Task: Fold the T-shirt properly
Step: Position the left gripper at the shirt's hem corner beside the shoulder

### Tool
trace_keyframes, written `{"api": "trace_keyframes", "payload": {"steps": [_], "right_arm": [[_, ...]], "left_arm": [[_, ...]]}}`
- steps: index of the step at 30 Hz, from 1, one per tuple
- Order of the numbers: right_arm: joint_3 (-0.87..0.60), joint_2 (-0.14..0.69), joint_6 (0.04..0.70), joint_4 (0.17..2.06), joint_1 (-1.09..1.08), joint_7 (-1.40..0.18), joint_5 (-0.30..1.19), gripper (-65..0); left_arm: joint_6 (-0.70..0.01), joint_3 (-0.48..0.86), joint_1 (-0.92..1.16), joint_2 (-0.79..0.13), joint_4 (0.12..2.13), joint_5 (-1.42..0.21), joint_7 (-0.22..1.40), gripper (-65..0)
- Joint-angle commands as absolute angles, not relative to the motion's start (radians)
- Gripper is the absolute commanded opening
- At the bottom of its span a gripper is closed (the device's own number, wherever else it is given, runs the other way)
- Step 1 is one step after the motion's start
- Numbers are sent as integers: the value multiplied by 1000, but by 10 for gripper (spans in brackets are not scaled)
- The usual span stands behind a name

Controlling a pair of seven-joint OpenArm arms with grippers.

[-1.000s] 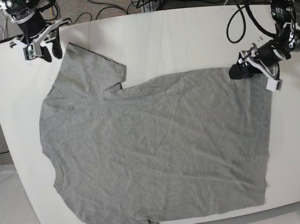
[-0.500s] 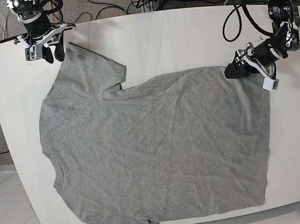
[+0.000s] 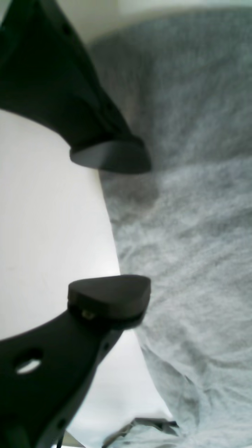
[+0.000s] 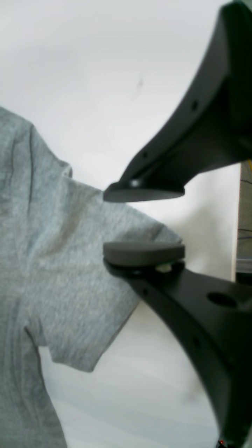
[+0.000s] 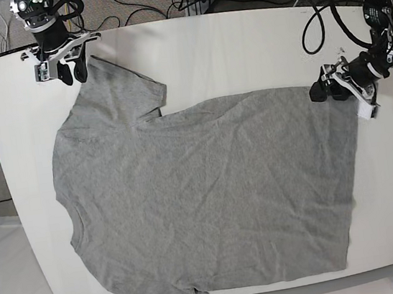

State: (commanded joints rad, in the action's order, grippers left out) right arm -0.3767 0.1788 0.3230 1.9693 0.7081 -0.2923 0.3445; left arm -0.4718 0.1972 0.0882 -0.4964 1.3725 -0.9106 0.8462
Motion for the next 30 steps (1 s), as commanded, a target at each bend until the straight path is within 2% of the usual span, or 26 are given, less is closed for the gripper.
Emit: {"api": "trace_keyframes", "payload": {"steps": [2,9,20,30], "right_arm": [[-377,179,323,1969,699,-294,344,-463],[-377,179,323,1969,696,-294,346,-463],[-360,179,323,1969,696,-294,346,-463],[-355,179,323,1969,696,-294,346,-463]], "left_arm": [[-472,203,88,-521,1372,-912,846,-213],[-473,352,125,-545,1363,-908,880,-215],[-473,352,119,-538,1214,-908,875,-216],[-478,346,119,-469,1198,-908,875,-216]]}}
